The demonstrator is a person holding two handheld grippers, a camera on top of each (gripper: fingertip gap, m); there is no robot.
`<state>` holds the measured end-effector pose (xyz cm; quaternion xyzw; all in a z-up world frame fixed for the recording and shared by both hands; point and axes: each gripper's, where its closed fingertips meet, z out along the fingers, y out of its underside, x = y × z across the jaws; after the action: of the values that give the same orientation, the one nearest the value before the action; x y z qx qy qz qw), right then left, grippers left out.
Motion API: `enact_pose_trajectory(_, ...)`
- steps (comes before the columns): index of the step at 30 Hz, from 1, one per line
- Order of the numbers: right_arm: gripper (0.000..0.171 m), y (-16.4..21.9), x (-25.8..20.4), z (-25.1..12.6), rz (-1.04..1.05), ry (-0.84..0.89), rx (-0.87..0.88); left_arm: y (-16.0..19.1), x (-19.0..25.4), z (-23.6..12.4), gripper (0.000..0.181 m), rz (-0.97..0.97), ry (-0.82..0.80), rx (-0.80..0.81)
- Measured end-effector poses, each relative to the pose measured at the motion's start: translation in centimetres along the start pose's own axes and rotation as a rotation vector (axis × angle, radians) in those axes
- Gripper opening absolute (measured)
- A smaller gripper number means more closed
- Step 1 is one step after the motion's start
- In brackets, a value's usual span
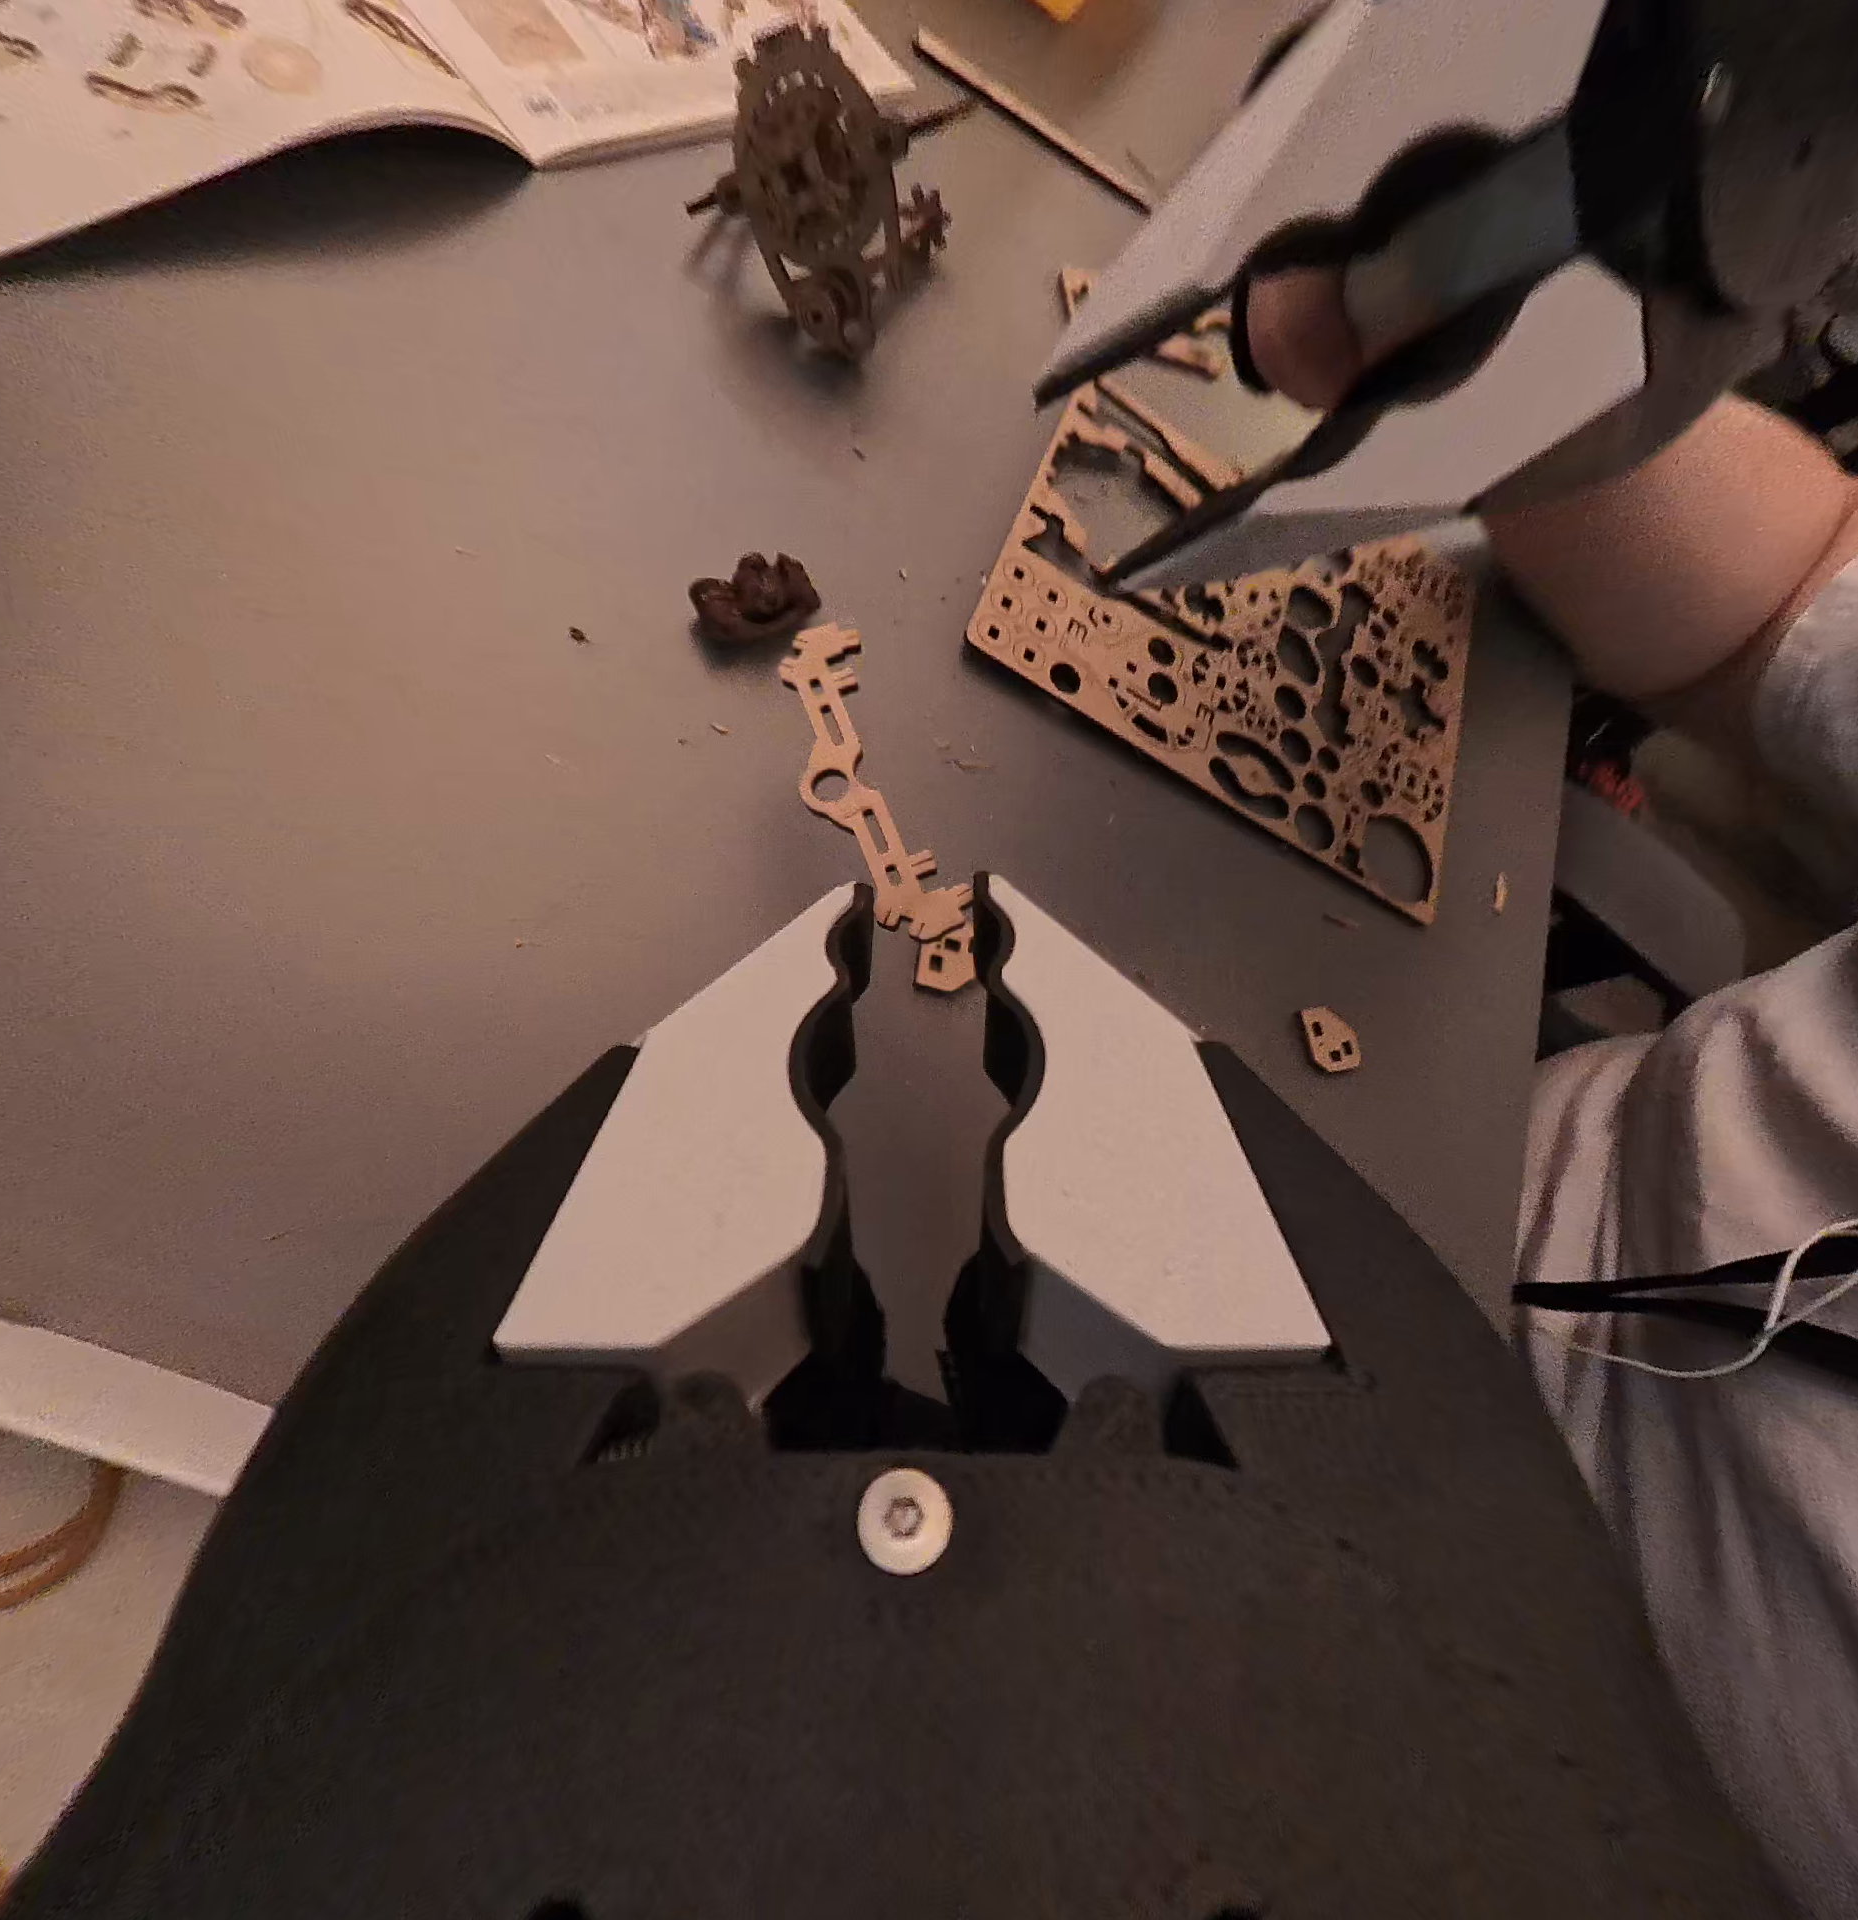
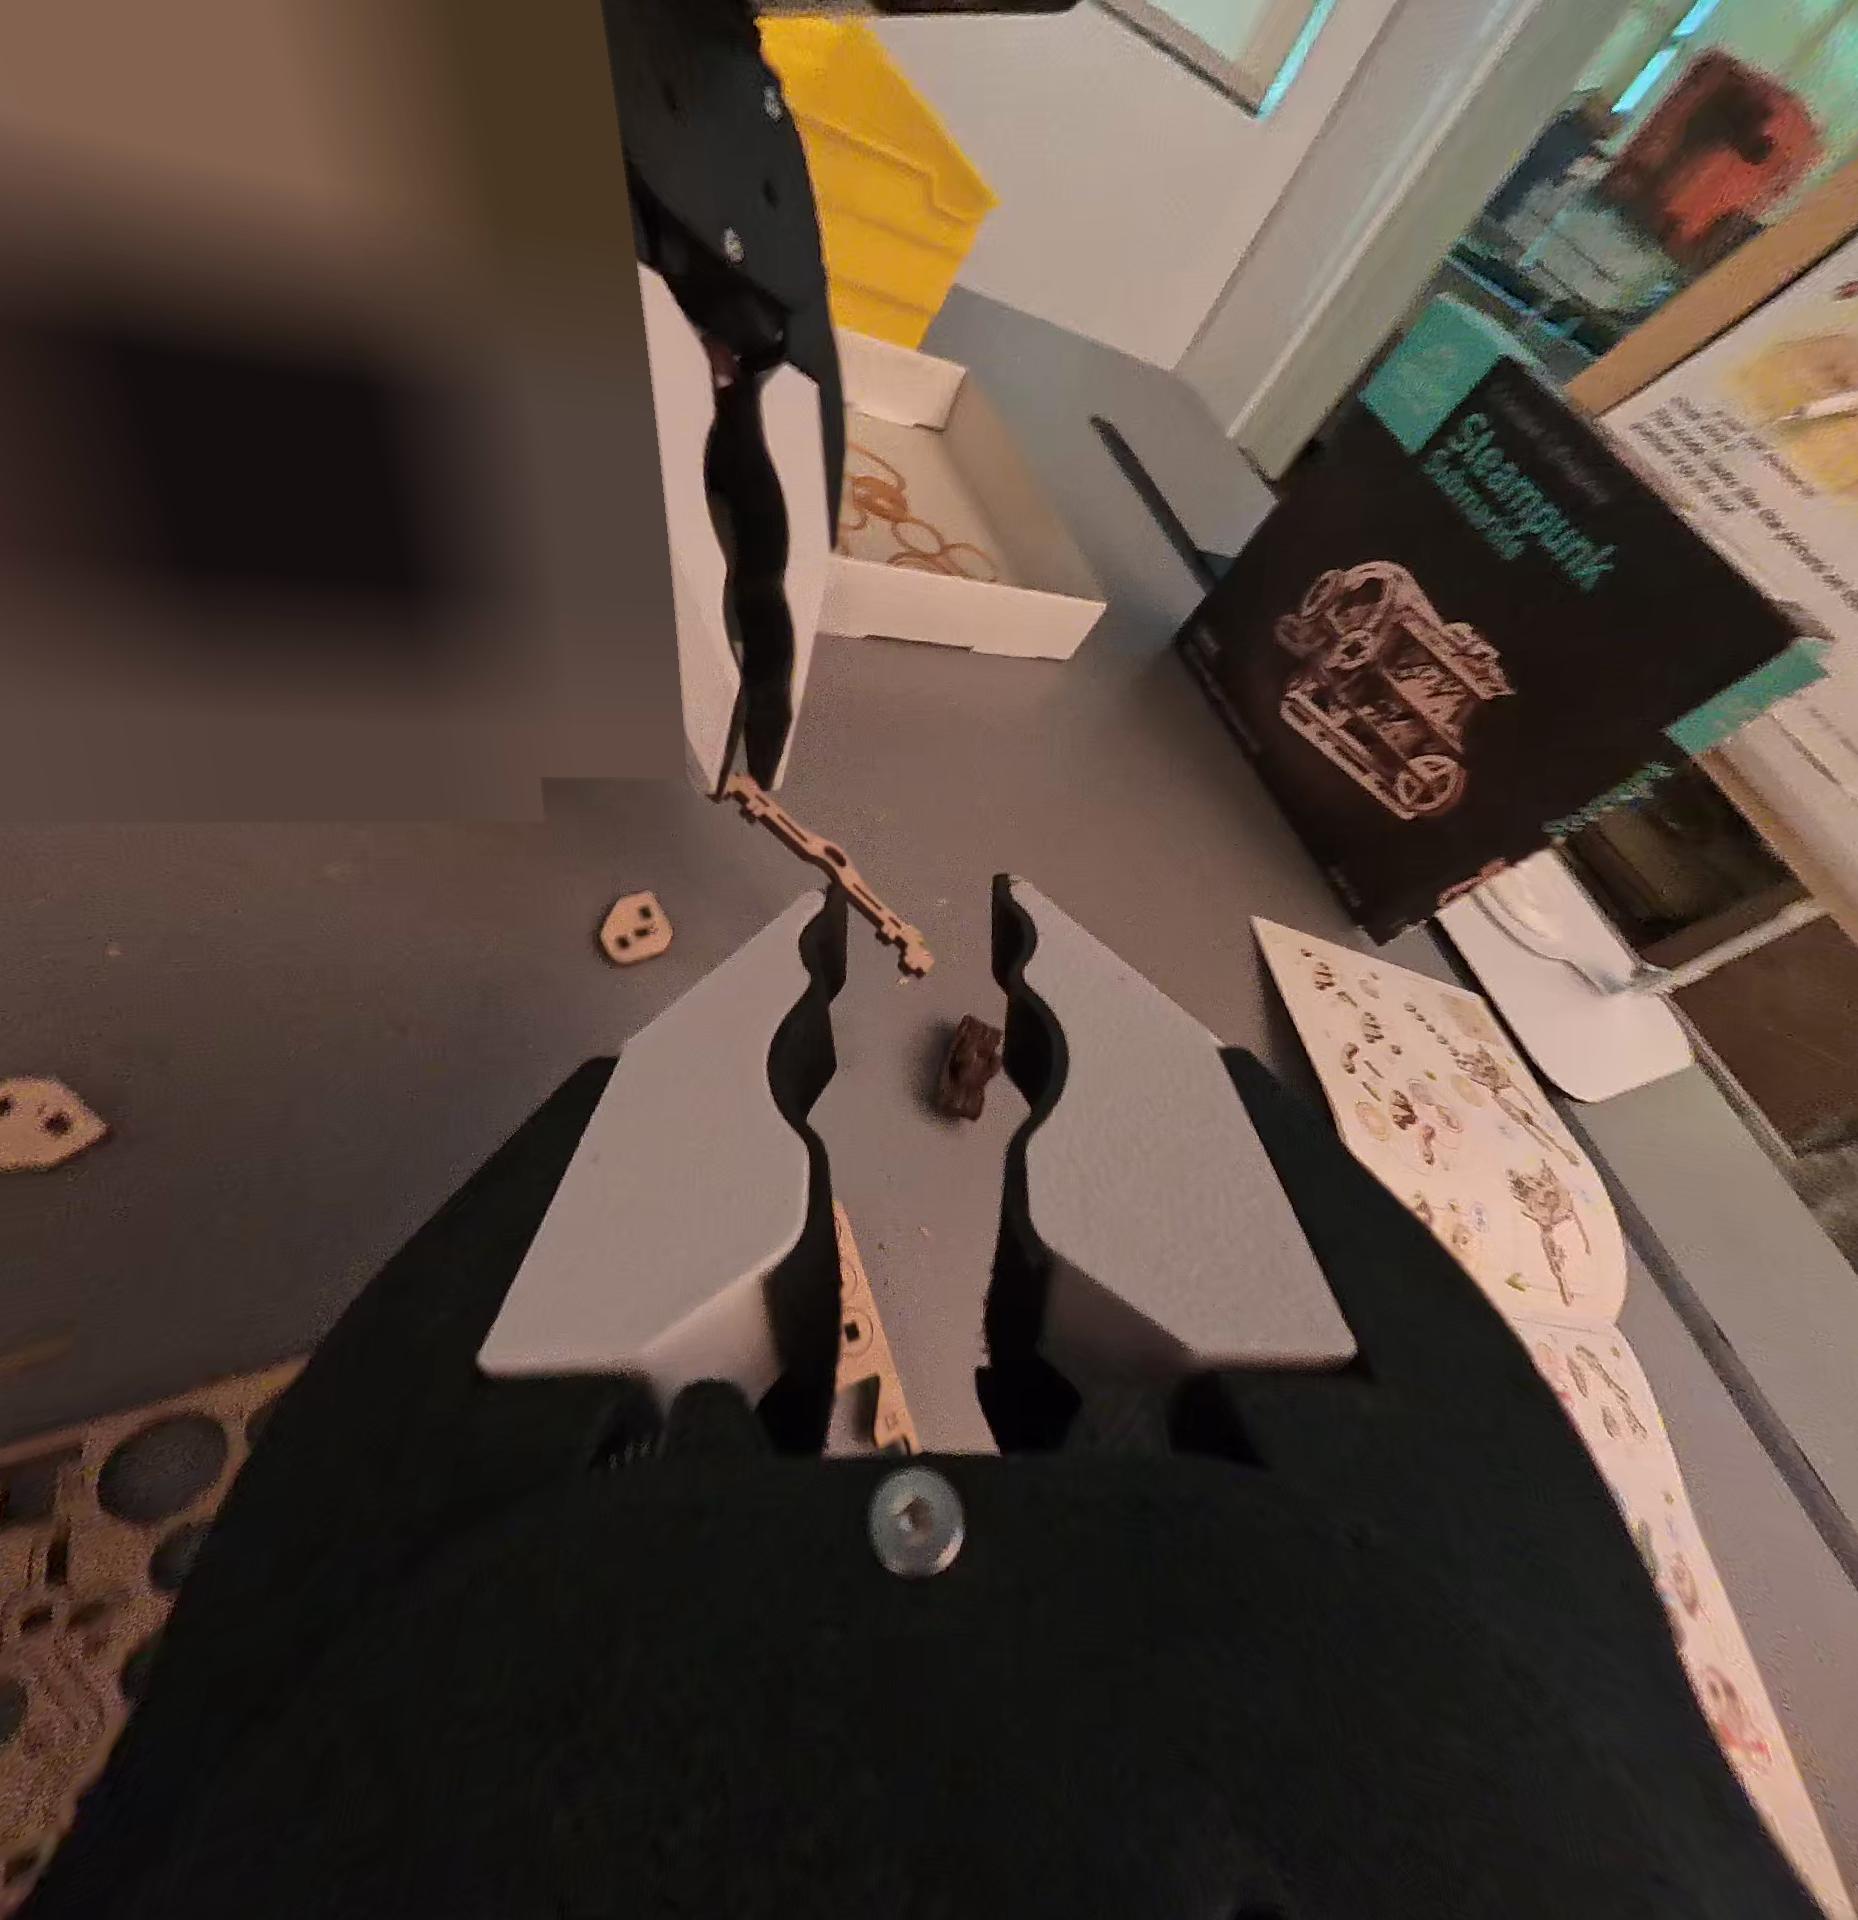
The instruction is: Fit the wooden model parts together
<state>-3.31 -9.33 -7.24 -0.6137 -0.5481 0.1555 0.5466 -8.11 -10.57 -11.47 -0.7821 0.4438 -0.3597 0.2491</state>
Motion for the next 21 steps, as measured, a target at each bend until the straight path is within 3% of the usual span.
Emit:
enact_pose_trajectory(6, 0.027, 2.8, -3.0, 1.3, -0.074, -0.186, -0.063, 2.0, 0.3, 1.4, 0.017, 0.129, -0.064, -0.136)
enact_pose_trajectory(13, 0.028, 4.3, -5.2, 2.8, -0.22, -0.183, -0.126, 2.3, 1.8, 1.8, 0.017, 0.283, -0.008, -0.151)
enact_pose_trajectory(21, 0.03, 4.0, -5.3, 2.7, -0.124, -0.232, -0.073, 2.6, 3.2, 2.1, 0.017, 0.445, 0.046, -0.135)
